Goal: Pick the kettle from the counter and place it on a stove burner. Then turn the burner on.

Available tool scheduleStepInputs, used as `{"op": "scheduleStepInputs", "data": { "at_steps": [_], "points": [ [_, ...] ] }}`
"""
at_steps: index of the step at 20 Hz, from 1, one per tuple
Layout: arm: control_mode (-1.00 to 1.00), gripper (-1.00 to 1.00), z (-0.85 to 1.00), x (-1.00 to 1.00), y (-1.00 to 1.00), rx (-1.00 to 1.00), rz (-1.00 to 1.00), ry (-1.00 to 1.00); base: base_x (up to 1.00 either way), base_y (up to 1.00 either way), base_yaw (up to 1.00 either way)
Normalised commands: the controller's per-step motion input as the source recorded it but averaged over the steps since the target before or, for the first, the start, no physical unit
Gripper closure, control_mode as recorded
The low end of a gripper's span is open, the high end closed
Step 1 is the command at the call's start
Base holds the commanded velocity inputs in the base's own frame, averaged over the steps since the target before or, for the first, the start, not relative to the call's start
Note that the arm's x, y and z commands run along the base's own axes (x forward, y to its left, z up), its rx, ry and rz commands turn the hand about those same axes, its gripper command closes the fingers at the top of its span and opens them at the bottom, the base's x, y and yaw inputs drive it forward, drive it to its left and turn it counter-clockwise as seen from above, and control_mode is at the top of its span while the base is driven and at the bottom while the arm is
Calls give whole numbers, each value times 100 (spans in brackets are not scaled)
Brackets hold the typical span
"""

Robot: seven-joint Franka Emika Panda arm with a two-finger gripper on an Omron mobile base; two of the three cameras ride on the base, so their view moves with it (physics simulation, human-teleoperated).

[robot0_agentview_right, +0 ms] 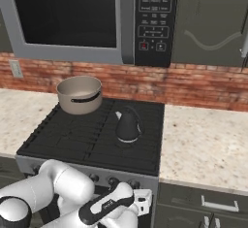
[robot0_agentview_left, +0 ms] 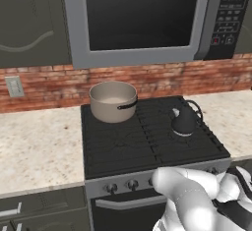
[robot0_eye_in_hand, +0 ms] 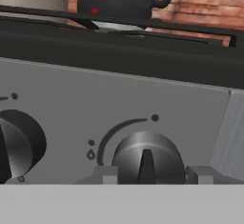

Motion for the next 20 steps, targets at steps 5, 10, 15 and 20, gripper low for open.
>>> {"op": "scheduleStepInputs", "data": {
  "at_steps": [5, 10, 15, 20],
  "points": [
    [-100, 100, 0, -13, 0, 0, 2, -4, 0, 0, 0],
    [-100, 100, 2, -57, -32, 3, -1, -21, 0, 0, 0],
    [-100, 100, 8, -49, -24, 3, -3, -31, 0, 0, 0],
    [-100, 100, 9, -16, -1, 1, -1, -18, 0, 0, 0]
  ]
}}
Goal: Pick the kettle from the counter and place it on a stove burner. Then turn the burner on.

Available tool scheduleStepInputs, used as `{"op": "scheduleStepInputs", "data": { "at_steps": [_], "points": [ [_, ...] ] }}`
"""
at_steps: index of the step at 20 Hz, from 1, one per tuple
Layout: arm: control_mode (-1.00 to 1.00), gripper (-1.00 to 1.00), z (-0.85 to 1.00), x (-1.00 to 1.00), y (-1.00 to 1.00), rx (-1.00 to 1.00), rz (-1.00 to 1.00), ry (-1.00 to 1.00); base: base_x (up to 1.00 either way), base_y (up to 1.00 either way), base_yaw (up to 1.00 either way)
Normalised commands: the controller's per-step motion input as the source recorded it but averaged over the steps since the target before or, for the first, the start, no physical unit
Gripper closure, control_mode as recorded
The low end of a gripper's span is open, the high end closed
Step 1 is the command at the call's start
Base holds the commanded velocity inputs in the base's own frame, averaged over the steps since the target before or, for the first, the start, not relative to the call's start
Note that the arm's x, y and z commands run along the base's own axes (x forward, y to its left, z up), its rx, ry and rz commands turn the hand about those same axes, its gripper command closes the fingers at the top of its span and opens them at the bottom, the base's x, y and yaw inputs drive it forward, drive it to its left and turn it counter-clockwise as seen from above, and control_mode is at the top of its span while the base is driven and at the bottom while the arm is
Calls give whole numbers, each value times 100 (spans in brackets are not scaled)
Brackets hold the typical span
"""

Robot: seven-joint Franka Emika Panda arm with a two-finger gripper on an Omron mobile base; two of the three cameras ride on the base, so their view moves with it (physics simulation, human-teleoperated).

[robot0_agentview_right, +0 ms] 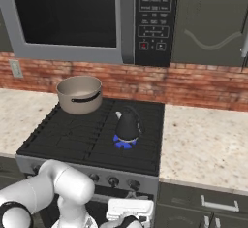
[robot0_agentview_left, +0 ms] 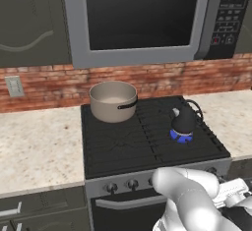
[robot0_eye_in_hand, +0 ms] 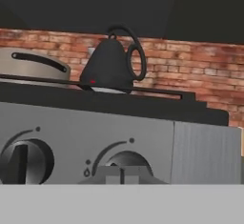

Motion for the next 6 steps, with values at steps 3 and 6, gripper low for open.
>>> {"op": "scheduleStepInputs", "data": {
  "at_steps": [3, 6],
  "points": [
    [-100, 100, 0, 0, 0, 0, 0, 0, 0, 0, 0],
    [-100, 100, 0, 0, 0, 0, 0, 0, 0, 0, 0]
  ]
}}
